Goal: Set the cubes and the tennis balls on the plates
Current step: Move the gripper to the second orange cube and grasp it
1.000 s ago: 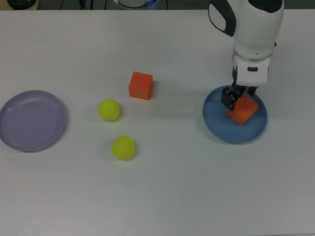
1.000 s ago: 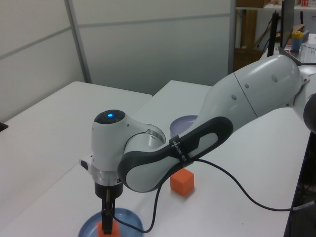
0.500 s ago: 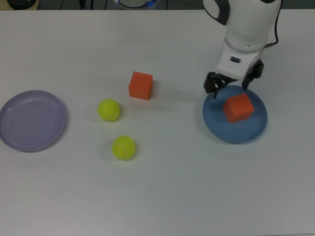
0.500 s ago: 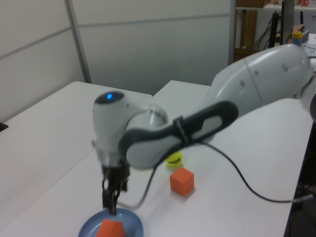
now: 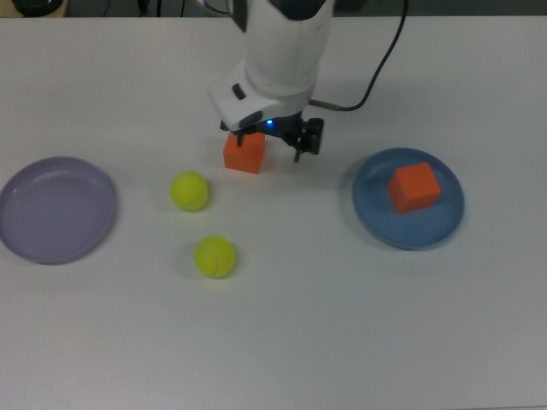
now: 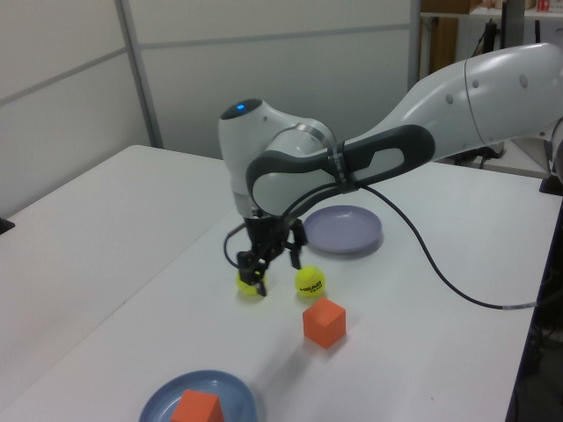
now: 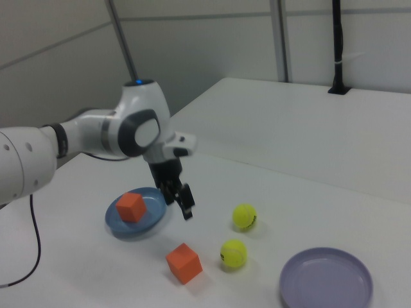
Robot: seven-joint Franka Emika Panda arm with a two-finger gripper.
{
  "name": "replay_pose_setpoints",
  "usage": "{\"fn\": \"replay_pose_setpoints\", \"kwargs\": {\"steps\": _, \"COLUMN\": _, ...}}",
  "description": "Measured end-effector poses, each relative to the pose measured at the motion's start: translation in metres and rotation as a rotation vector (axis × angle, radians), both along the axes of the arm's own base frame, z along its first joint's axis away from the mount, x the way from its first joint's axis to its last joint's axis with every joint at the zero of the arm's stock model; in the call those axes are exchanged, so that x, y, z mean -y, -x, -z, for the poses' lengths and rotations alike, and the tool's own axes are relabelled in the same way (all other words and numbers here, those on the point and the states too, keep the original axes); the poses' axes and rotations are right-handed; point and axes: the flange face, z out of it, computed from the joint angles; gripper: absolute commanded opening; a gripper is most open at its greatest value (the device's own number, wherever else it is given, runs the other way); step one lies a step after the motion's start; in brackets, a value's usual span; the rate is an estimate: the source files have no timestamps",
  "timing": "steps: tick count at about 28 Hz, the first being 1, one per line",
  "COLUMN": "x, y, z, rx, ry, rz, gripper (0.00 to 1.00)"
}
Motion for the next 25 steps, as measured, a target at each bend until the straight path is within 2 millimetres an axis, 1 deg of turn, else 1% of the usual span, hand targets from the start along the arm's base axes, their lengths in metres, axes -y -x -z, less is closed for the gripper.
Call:
{"fn": "replay_pose_setpoints", "kwargs": {"steps": 3, "x": 0.012, "y": 0.006, "z": 0.023, "rx": -0.043, "ry": 0.02, "rz": 0.028, "gripper": 1.0}}
{"fn": "replay_pose_setpoints", "kwargs": {"steps": 7, "x": 0.018, "y": 0.019, "z": 0.039, "rx": -0.035, "ry": 0.015, "rz": 0.036, "gripper": 1.0}}
{"fn": "replay_pose_setpoints", "kwargs": {"steps": 10, "x": 0.024, "y": 0.03, "z": 0.041, "rx": -0.019, "ry": 0.008, "rz": 0.04, "gripper": 1.0}}
{"fn": "replay_pose_setpoints", "kwargs": {"steps": 13, "x": 0.032, "y": 0.04, "z": 0.038, "rx": -0.011, "ry": 0.004, "rz": 0.046, "gripper": 1.0}}
{"fn": "replay_pose_setpoints", "kwargs": {"steps": 17, "x": 0.037, "y": 0.049, "z": 0.04, "rx": -0.019, "ry": 0.006, "rz": 0.05, "gripper": 1.0}}
{"fn": "replay_pose_setpoints", "kwargs": {"steps": 25, "x": 0.044, "y": 0.059, "z": 0.067, "rx": -0.011, "ry": 0.001, "rz": 0.05, "gripper": 1.0}}
